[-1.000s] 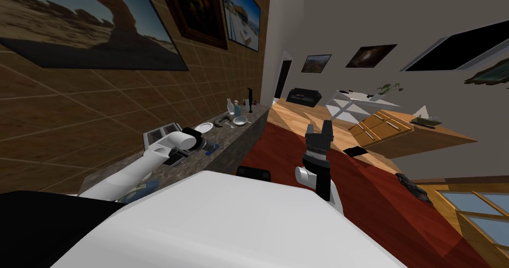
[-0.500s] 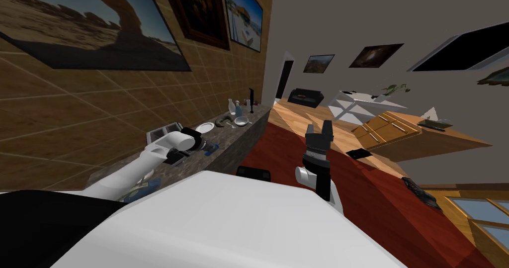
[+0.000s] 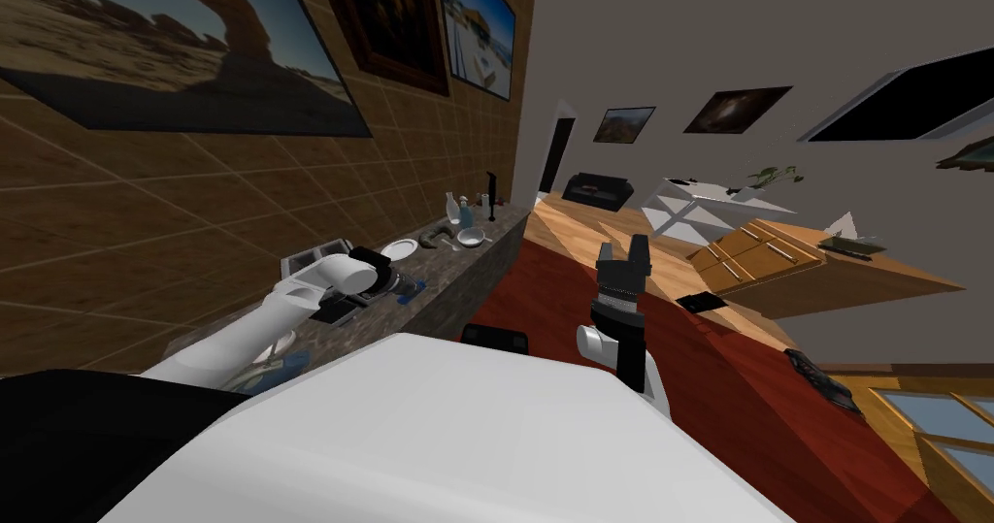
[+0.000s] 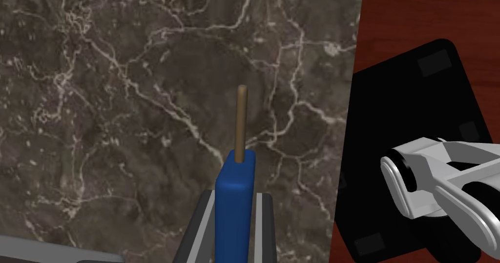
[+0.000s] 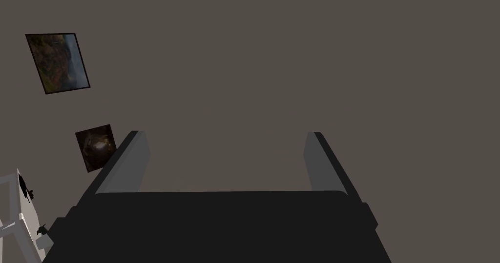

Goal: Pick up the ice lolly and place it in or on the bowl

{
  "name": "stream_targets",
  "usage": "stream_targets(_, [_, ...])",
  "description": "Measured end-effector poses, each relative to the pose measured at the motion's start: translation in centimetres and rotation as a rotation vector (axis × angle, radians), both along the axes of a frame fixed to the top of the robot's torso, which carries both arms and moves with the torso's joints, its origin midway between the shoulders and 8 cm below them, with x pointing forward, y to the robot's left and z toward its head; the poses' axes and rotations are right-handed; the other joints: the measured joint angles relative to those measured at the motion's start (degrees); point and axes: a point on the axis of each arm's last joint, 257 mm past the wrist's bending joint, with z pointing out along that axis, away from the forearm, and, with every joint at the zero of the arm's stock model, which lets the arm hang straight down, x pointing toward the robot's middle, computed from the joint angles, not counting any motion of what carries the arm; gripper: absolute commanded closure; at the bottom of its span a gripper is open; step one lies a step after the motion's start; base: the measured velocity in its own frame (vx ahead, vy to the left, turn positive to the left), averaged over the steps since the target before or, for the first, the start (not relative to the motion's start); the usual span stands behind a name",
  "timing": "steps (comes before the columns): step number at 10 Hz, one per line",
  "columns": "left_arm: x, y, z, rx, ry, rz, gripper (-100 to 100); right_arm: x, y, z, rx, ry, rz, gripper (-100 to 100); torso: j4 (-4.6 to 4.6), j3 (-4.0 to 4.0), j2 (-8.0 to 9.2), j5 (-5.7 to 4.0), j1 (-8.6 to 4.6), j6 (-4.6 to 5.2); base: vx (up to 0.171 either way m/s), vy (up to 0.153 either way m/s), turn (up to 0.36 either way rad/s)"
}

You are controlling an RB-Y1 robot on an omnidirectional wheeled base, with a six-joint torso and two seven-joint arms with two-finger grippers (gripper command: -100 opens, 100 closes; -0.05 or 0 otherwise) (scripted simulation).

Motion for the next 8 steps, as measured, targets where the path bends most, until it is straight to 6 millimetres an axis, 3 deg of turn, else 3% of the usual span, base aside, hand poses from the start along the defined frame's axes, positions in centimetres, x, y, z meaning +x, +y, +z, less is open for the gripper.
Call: stream_targets(8, [2.0,7.2,4.7,0.151,-0.009,0.117,100,0.0,0.0,0.0,0.000,0.000,0.000,0,0.02,-0.07,-0.19,-0.18,-0.15,0.01,0.033,-0.083,-0.089])
